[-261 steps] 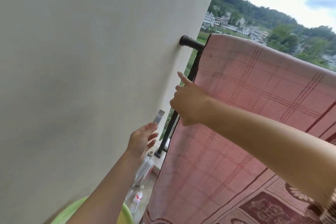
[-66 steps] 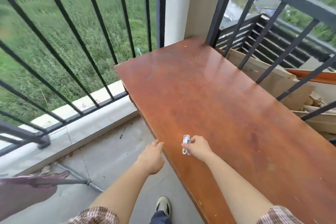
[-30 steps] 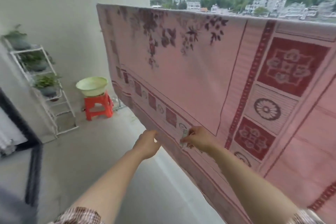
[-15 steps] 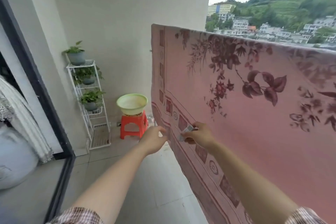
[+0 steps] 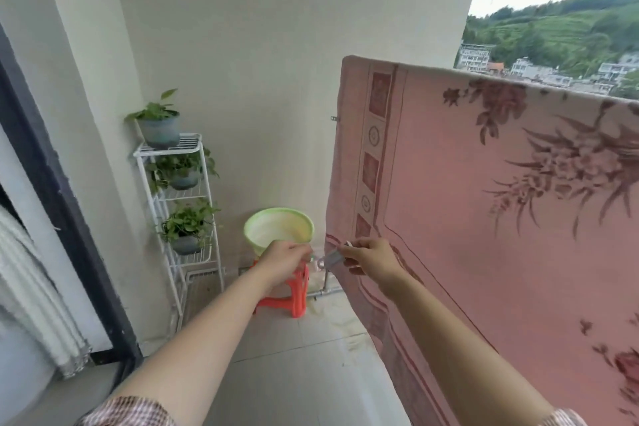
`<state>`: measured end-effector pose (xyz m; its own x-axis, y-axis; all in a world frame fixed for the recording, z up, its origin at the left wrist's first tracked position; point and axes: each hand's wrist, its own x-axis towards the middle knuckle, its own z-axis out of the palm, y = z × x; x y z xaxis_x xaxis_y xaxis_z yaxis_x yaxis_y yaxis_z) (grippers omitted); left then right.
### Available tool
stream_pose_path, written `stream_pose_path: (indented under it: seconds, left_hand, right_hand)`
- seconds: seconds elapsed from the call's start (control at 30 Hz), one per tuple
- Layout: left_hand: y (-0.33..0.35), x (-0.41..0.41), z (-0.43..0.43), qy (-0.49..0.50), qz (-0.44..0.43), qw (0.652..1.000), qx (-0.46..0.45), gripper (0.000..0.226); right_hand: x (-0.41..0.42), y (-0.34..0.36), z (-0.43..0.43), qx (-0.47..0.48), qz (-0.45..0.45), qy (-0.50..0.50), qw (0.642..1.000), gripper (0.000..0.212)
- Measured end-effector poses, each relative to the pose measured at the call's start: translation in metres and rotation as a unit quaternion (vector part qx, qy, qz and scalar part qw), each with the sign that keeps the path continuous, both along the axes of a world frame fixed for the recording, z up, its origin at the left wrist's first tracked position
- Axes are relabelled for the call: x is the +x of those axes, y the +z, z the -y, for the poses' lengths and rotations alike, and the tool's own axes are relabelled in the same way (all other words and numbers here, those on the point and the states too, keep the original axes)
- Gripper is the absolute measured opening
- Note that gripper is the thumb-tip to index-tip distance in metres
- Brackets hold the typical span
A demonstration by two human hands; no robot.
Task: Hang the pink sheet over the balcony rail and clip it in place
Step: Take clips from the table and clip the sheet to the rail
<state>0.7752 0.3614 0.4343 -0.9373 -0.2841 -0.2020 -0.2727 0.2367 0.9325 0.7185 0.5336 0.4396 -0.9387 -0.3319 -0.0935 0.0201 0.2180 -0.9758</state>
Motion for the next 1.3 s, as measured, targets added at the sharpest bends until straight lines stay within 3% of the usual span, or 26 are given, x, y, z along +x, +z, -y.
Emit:
stream_pose_path:
  seconds: [0.33, 0.53, 0.73, 0.97, 1.13, 1.2, 1.3]
  left_hand:
    - [-0.005, -0.175, 0.117, -0.04, 0.028, 0.991, 0.123, 0.045]
    - [-0.027, -0.296, 0.162, -0.077, 0.021, 0.985, 0.151, 0.036]
    - [-0.043, -0.423, 0.203, -0.08, 0.035, 0.983, 0.159, 0.03]
    - [-0.057, -0.547, 0.238, 0.067, 0.029, 0.971, 0.227, 0.024]
    - [-0.082, -0.619, 0.249, 0.099, 0.039, 0.96, 0.26, 0.021]
    - [-0.096, -0.647, 0.255, 0.088, 0.055, 0.958, 0.267, 0.021]
    - [-0.11, -0.692, 0.272, 0.06, 0.079, 0.956, 0.276, 0.005]
  right_hand:
    - [-0.172, 0.003, 0.12, -0.06, 0.069, -0.027, 0.995, 0.01]
    - [-0.292, -0.015, 0.16, -0.038, 0.069, -0.039, 0.996, 0.015]
    - [-0.427, -0.022, 0.192, 0.044, 0.064, -0.014, 0.997, 0.023]
    - [-0.547, -0.036, 0.228, 0.206, -0.012, -0.029, 0.978, 0.025]
    - [-0.607, -0.053, 0.244, 0.403, -0.092, 0.012, 0.911, 0.026]
    - [-0.628, -0.061, 0.253, 0.503, -0.168, 0.05, 0.846, 0.029]
    - [-0.664, -0.066, 0.272, 0.616, -0.286, 0.14, 0.721, 0.031]
